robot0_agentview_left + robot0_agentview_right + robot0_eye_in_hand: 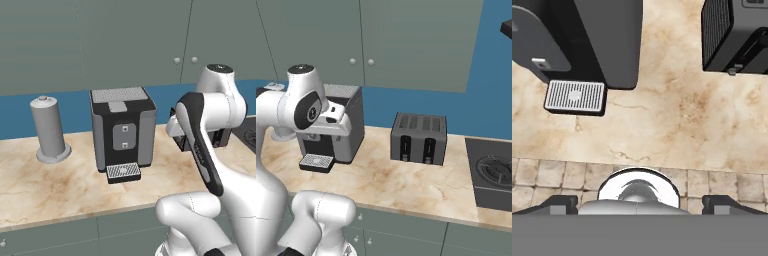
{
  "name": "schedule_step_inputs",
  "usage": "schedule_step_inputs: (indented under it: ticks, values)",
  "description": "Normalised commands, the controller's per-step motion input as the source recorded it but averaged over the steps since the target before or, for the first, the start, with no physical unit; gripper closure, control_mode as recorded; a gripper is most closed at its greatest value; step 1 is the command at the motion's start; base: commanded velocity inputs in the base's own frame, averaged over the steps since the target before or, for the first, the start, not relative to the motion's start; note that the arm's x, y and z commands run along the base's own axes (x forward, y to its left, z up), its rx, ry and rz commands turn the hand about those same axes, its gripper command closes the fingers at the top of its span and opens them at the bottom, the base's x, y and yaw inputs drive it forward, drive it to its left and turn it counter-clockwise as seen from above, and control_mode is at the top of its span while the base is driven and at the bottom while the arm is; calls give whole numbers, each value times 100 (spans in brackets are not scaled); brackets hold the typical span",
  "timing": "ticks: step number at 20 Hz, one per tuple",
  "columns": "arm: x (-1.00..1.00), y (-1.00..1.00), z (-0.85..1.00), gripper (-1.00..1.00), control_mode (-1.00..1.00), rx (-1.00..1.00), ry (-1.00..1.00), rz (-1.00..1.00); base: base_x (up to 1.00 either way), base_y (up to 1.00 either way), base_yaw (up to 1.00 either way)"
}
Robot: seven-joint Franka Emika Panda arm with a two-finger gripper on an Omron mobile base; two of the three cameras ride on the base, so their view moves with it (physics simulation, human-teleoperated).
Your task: Navigate to the stand mixer.
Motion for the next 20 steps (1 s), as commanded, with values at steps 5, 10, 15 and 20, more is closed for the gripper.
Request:
schedule_step_inputs:
  ticks: [5, 10, 15, 20]
  values:
    - [-12, 0, 3, -100, -100, 0, 0, 0, 0, 0, 0]
    - [-27, 0, 0, -100, -100, 0, 0, 0, 0, 0, 0]
    - [-33, 0, 0, -100, -100, 0, 0, 0, 0, 0, 0]
    - [0, 0, 0, -100, 100, 0, 0, 0, -52, -29, -32]
